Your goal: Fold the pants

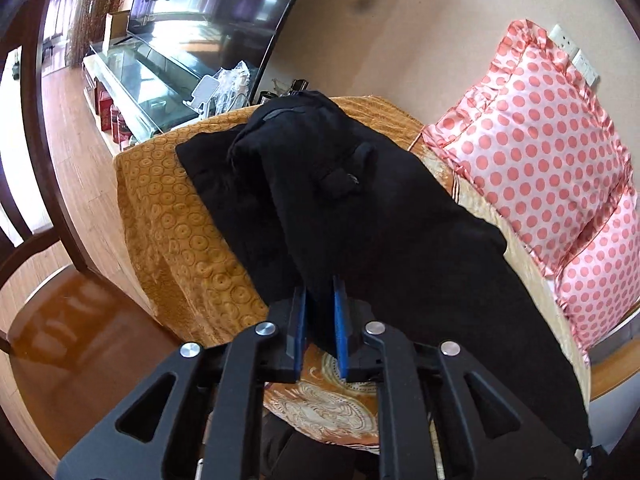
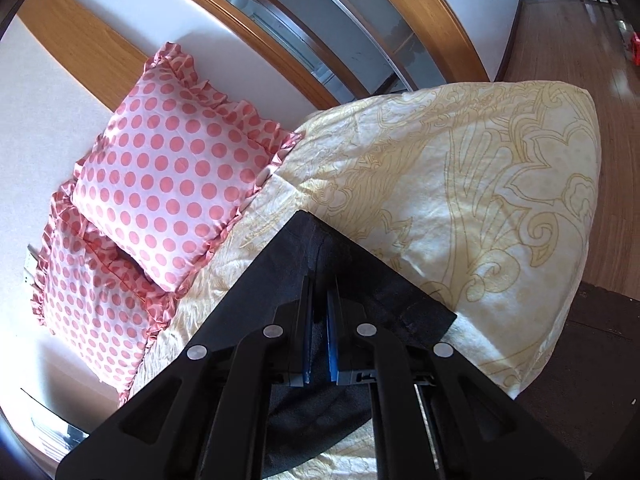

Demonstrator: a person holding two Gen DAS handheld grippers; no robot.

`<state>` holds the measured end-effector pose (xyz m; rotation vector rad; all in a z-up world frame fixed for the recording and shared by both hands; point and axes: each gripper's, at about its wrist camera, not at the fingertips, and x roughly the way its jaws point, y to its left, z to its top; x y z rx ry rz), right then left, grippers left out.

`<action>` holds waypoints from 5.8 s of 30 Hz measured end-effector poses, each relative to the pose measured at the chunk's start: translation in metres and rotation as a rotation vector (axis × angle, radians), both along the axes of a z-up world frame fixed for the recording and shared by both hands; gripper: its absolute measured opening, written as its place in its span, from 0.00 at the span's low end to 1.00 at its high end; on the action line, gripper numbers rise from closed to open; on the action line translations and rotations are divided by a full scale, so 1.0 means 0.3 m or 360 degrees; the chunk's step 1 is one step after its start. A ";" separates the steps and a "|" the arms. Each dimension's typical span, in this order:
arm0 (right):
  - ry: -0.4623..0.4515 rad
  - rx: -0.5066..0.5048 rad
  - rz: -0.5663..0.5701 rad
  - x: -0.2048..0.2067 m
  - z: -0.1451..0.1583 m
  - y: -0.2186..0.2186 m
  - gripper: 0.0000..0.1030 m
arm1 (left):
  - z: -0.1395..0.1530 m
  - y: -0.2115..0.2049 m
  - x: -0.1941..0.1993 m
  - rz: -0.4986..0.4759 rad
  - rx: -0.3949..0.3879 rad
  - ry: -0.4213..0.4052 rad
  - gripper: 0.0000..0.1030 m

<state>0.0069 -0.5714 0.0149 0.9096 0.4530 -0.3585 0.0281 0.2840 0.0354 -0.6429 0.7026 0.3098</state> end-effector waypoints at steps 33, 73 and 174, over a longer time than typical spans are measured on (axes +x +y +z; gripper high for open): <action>0.0072 -0.0028 0.0002 0.001 -0.028 0.001 0.06 | 0.105 0.119 -0.031 0.0310 0.0584 0.0061 0.50; 0.0060 -0.1071 0.1189 0.351 0.308 0.869 0.55 | -0.047 -0.562 0.101 -0.0827 0.0843 -0.0125 0.91; -0.0344 -0.0017 0.1798 0.492 0.334 1.291 0.14 | -0.083 -0.542 0.095 -0.0835 0.0810 -0.0255 0.98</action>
